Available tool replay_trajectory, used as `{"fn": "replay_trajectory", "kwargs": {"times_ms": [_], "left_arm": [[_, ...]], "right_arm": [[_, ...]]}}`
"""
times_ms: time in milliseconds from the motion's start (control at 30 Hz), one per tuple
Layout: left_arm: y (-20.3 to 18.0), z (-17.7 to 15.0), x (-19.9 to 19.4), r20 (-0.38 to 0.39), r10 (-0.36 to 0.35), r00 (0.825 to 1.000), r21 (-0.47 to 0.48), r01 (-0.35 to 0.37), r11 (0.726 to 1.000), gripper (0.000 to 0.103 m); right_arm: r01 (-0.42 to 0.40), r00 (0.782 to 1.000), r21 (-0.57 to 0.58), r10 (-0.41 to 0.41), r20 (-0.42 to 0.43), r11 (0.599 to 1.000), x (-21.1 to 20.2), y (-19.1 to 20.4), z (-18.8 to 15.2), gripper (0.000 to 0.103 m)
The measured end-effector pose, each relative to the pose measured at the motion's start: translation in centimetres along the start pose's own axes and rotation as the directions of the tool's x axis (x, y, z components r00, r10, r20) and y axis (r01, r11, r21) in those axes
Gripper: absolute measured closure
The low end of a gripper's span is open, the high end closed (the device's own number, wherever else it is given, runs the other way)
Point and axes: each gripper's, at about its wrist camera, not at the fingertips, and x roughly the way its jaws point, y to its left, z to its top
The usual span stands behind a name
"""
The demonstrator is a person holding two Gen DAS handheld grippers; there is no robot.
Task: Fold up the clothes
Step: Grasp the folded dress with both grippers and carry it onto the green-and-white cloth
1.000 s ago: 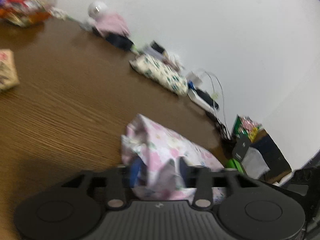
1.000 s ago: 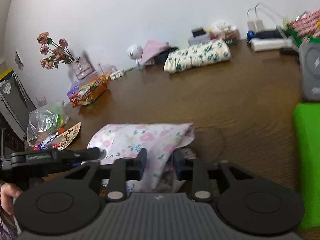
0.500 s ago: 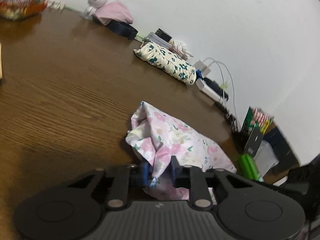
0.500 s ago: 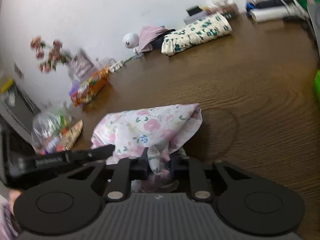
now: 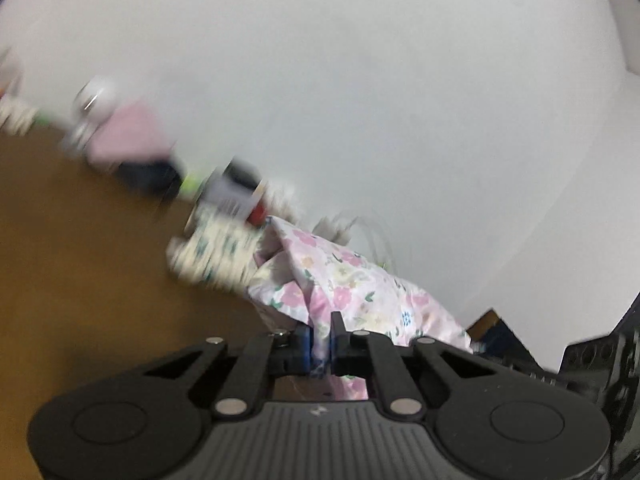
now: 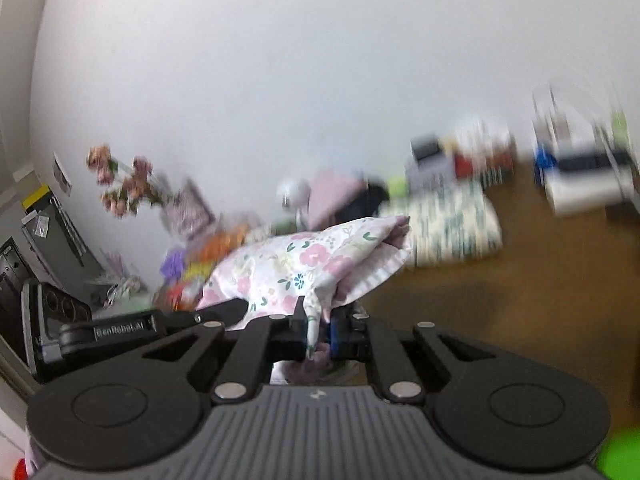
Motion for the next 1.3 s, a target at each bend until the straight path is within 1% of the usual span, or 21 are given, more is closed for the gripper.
{"fn": "replay_trajectory", "kwargs": {"times_ms": [167, 233, 300, 400, 500, 567, 600, 633, 700, 733, 800, 833, 867, 900, 933, 967, 1000, 1033, 1100, 1200, 1300], "left_arm": [[1.1, 7.3, 6.8, 0.026, -0.028, 0.999, -0.011, 0.028, 1.0, 0.096], [2.4, 8.9, 10.2, 0.012, -0.011, 1.0, -0.035, 0.011, 0.999, 0.095], [3.9, 9.4, 13.5, -0.008, 0.017, 1.0, -0.056, -0.017, 0.998, 0.096], [6.8, 8.7, 18.2, -0.041, 0.075, 0.996, -0.075, -0.078, 0.994, 0.096], [9.7, 6.7, 21.5, -0.084, 0.11, 0.99, -0.093, -0.117, 0.989, 0.095], [11.4, 5.3, 23.3, -0.113, 0.125, 0.986, -0.106, -0.137, 0.985, 0.091], [12.3, 4.5, 24.2, -0.127, 0.132, 0.983, -0.112, -0.146, 0.983, 0.082], [12.7, 4.3, 23.9, -0.122, 0.133, 0.984, -0.112, -0.147, 0.983, 0.077], [12.2, 5.0, 22.2, -0.11, 0.163, 0.98, -0.064, -0.171, 0.983, 0.067], [11.4, 5.7, 21.0, -0.075, 0.206, 0.976, -0.015, -0.207, 0.978, 0.067], [9.4, 7.1, 19.0, 0.019, 0.269, 0.963, 0.076, -0.269, 0.96, 0.067], [8.3, 7.8, 18.3, 0.072, 0.281, 0.957, 0.112, -0.288, 0.951, 0.067], [7.6, 8.2, 18.4, 0.089, 0.27, 0.959, 0.128, -0.28, 0.951, 0.067], [6.9, 8.5, 18.7, 0.101, 0.256, 0.961, 0.141, -0.269, 0.953, 0.068], [6.5, 8.5, 20.0, 0.077, 0.25, 0.965, 0.164, -0.26, 0.952, 0.072], [6.1, 8.4, 21.5, 0.047, 0.246, 0.968, 0.188, -0.25, 0.95, 0.078], [6.2, 8.0, 22.8, 0.009, 0.264, 0.964, 0.207, -0.26, 0.943, 0.09], [6.7, 7.4, 24.4, -0.031, 0.298, 0.954, 0.22, -0.284, 0.933, 0.092], [8.0, 6.1, 26.5, -0.073, 0.326, 0.943, 0.222, -0.303, 0.927, 0.093], [9.4, 4.2, 27.0, -0.095, 0.305, 0.948, 0.229, -0.277, 0.933, 0.094], [9.4, 5.0, 26.5, -0.085, 0.282, 0.956, 0.227, -0.257, 0.939, 0.095]], "right_arm": [[0.026, 1.0, -0.044, -0.026, 0.006, 0.999, 4.2, -1.8, 9.9, 0.095], [0.067, 0.998, -0.056, -0.067, -0.004, 0.996, 6.7, -3.1, 12.9, 0.095], [0.114, 0.993, -0.056, -0.116, -0.029, 0.992, 9.7, -4.7, 14.6, 0.094], [0.187, 0.978, -0.05, -0.191, -0.087, 0.981, 15.0, -7.6, 14.8, 0.094], [0.264, 0.951, -0.045, -0.268, -0.154, 0.964, 20.2, -10.1, 12.9, 0.094], [0.322, 0.925, -0.063, -0.328, -0.191, 0.945, 23.1, -11.7, 11.0, 0.094], [0.343, 0.918, -0.069, -0.349, -0.19, 0.937, 23.8, -12.3, 10.2, 0.087], [0.36, 0.911, -0.075, -0.368, -0.185, 0.93, 24.2, -12.9, 9.5, 0.073], [0.369, 0.914, -0.097, -0.38, -0.142, 0.924, 22.9, -12.3, 9.7, 0.058], [0.375, 0.916, -0.115, -0.387, -0.11, 0.92, 21.9, -11.8, 10.1, 0.054], [0.423, 0.903, -0.17, -0.429, -0.001, 0.89, 19.8, -10.3, 11.3, 0.052], [0.441, 0.897, -0.18, -0.439, 0.051, 0.879, 19.1, -9.6, 11.8, 0.057], [0.452, 0.892, -0.191, -0.443, 0.091, 0.871, 18.6, -9.0, 12.1, 0.062], [0.441, 0.898, -0.205, -0.431, 0.092, 0.874, 19.1, -8.7, 12.1, 0.079], [0.429, 0.903, -0.218, -0.419, 0.093, 0.876, 19.5, -8.4, 12.0, 0.091], [0.424, 0.906, -0.231, -0.415, 0.087, 0.876, 20.2, -8.2, 11.8, 0.091], [0.436, 0.898, -0.244, -0.435, 0.063, 0.866, 21.7, -8.5, 11.2, 0.093], [0.447, 0.891, -0.251, -0.453, 0.037, 0.858, 23.1, -8.8, 10.5, 0.096], [0.466, 0.877, -0.213, -0.48, -0.017, 0.859, 25.2, -10.6, 8.8, 0.097], [0.487, 0.865, -0.178, -0.5, -0.033, 0.855, 26.9, -12.9, 5.9, 0.098], [0.487, 0.869, -0.18, -0.495, 0.001, 0.855, 26.8, -13.3, 4.6, 0.098]]}}
